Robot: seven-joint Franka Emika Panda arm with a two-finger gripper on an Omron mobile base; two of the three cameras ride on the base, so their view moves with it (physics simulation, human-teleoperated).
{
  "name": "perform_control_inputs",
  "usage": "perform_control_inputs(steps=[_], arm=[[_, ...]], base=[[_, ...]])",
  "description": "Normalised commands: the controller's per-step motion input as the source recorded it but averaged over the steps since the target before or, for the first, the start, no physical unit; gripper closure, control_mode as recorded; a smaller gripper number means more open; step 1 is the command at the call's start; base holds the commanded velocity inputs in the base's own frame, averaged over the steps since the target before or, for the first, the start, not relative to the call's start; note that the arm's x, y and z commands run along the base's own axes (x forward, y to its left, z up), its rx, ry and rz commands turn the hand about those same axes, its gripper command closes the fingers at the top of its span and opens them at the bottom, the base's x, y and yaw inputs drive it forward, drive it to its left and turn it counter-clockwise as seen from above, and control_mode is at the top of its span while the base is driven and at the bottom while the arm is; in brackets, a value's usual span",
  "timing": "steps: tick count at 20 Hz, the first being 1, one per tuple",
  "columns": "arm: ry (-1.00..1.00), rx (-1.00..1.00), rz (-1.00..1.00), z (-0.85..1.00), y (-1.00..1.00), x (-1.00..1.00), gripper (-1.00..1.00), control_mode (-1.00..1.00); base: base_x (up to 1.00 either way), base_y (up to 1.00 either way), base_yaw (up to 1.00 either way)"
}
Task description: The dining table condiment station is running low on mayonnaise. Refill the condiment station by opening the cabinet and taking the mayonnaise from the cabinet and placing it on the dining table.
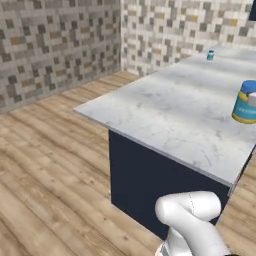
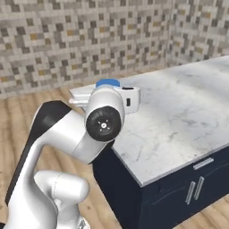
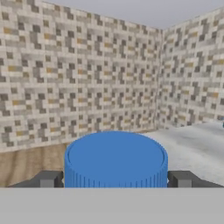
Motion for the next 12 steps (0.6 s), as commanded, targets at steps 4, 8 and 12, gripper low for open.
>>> perform_control_inputs(steps=[4,8,12], arm=[[0.0,0.0,0.0,0.0,0.0,0.0,1.0,1.0],[0.0,0.0,0.0,0.0,0.0,0.0,1.0,1.0],[0.0,0.0,0.0,0.0,0.0,0.0,1.0,1.0]], base=[[0.59,1.0,-0.12],[0.66,1.0,-0.15],[0.8,1.0,-0.2]])
